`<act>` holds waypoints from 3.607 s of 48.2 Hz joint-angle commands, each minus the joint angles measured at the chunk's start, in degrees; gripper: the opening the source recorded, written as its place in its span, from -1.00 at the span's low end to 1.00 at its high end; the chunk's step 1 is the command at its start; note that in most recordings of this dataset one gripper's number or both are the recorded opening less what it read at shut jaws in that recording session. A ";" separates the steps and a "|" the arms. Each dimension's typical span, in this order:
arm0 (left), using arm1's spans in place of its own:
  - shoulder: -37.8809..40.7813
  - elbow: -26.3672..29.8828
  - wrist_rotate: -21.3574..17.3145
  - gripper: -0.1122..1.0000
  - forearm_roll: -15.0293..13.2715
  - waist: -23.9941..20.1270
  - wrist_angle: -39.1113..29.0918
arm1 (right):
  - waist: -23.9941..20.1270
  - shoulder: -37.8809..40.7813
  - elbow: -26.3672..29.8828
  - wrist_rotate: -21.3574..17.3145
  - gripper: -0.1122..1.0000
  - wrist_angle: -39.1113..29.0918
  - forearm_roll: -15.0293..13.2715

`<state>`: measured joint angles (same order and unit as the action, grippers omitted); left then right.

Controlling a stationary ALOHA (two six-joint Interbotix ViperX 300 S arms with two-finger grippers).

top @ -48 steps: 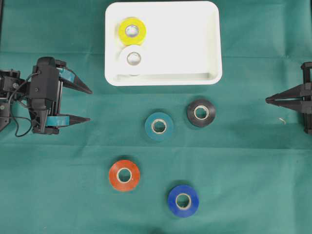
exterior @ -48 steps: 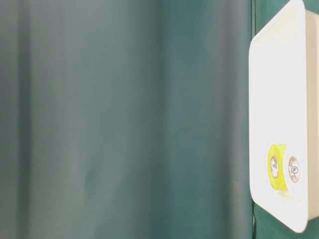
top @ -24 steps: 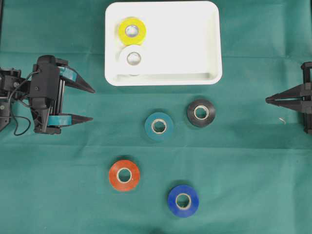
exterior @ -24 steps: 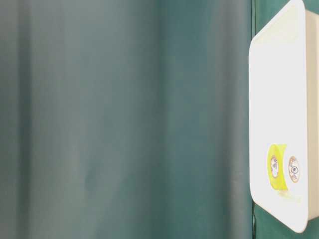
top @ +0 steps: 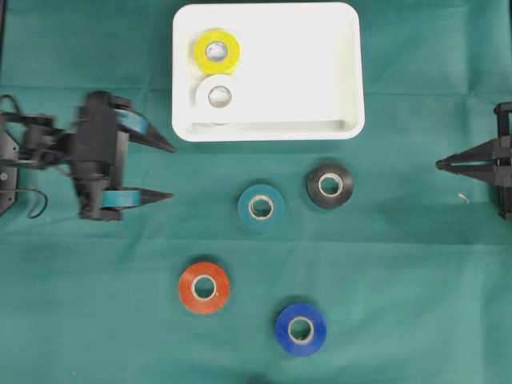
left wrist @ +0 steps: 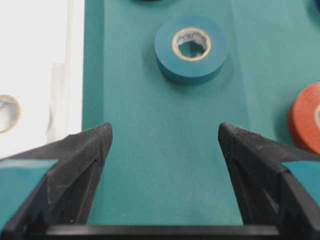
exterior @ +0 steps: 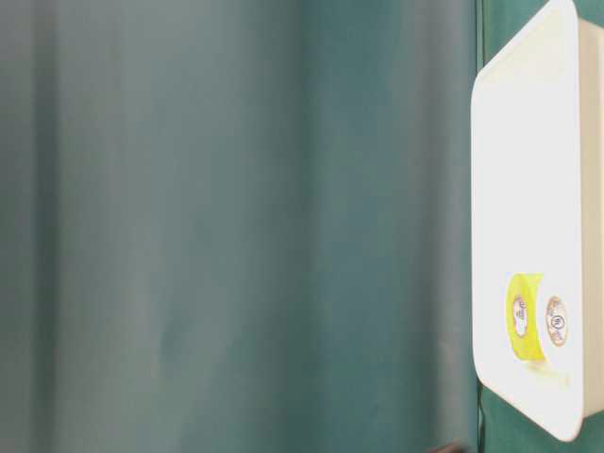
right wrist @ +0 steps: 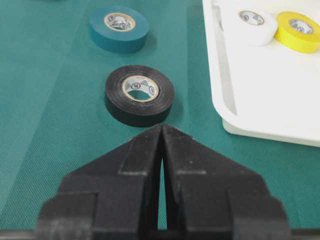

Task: Put the tape into the white case with the left arm.
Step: 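Move the left gripper over the black tape roll, then lower the left gripper and grasp the black tape roll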

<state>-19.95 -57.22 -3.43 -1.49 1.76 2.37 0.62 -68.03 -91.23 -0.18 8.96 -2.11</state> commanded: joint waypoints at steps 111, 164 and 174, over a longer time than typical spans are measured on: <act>46.41 52.91 -10.99 0.75 0.26 1.32 -16.70 | 0.09 0.26 0.26 -0.09 -0.97 1.05 -0.09; 49.48 56.34 -11.07 -0.33 0.26 0.62 -19.34 | 0.00 0.26 0.18 -0.09 -0.97 1.32 -0.09; 48.78 56.25 -10.99 -0.33 0.26 0.70 -20.21 | 0.00 0.26 0.18 -0.09 -0.97 1.32 0.00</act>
<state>31.46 -1.49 -14.50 -1.32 2.72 -17.31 0.62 -68.12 -91.67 -0.18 9.58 -2.11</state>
